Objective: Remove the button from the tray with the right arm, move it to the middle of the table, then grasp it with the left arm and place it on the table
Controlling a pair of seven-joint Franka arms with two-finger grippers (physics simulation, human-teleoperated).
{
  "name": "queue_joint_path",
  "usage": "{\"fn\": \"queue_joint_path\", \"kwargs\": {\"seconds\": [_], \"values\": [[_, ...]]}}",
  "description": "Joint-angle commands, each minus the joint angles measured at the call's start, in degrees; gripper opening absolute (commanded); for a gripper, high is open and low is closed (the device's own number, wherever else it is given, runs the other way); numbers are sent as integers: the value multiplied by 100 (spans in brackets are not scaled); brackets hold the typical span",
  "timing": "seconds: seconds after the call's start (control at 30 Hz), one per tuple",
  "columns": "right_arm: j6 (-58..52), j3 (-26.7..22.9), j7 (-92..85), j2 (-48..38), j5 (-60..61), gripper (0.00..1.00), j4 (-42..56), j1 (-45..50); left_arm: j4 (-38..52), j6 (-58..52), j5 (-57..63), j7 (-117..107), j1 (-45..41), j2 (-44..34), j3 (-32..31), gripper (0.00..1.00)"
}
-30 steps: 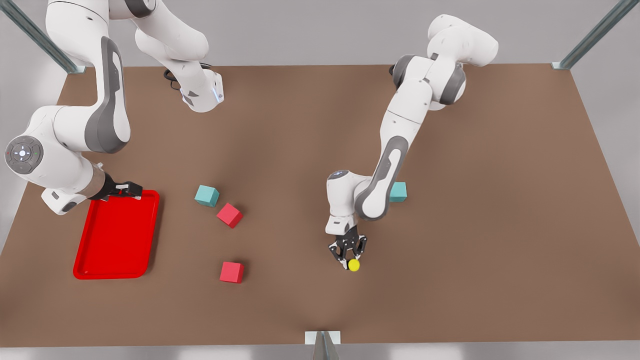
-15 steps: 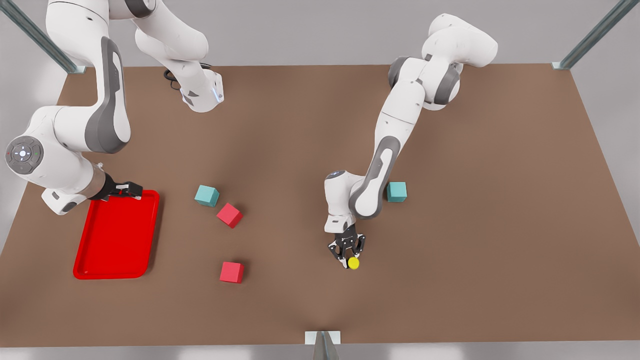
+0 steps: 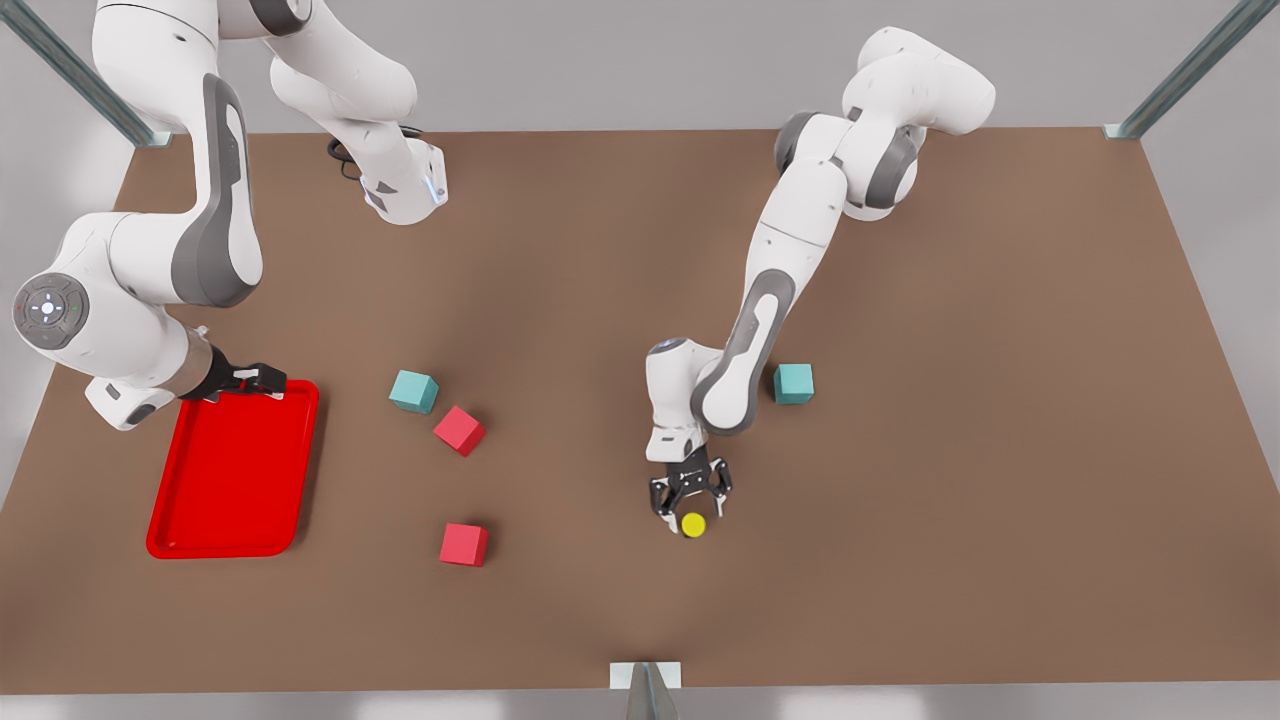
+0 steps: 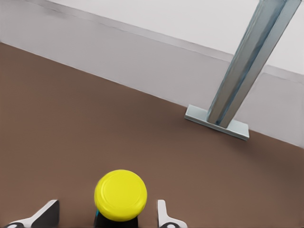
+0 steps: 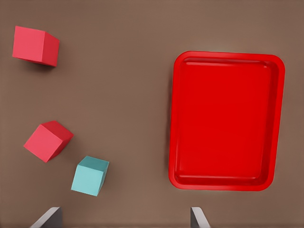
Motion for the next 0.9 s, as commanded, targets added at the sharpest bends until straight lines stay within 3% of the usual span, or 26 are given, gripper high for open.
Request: {"fn": "queue_joint_path", "kwargs": {"seconds": [0.0, 0.27, 0.53, 0.6, 0.67, 0.77, 0.83, 0.87], "values": [[-2, 4, -5, -6, -4, 100, 3, 0, 2, -47, -44, -203, -9, -30, -16, 100], [-2, 4, -5, -6, 4, 100, 3, -9, 2, -126, -194, -194, -88, -101, -60, 100], [-2, 4, -5, -6, 5, 100, 3, -9, -454, -134, -281, 394, 17, -979, -77, 100], [-2, 4, -5, -6, 5, 100, 3, 0, -719, -547, -1413, 1710, 87, -1515, -332, 100], [-2, 4, -5, -6, 5, 100, 3, 0, -745, -1979, -3515, 4770, 658, -2315, -947, 100], [-2, -5, -5, -6, 5, 100, 3, 0, -613, -3148, -5062, 7099, 1001, -2509, -1185, 100], [-2, 4, -5, -6, 5, 100, 3, 0, -191, -4581, -6231, 9402, 1555, -2632, -1193, 100], [-2, 4, -5, -6, 5, 100, 11, 0, -191, -4661, -6372, 9991, 1950, -2720, -1202, 100]]}}
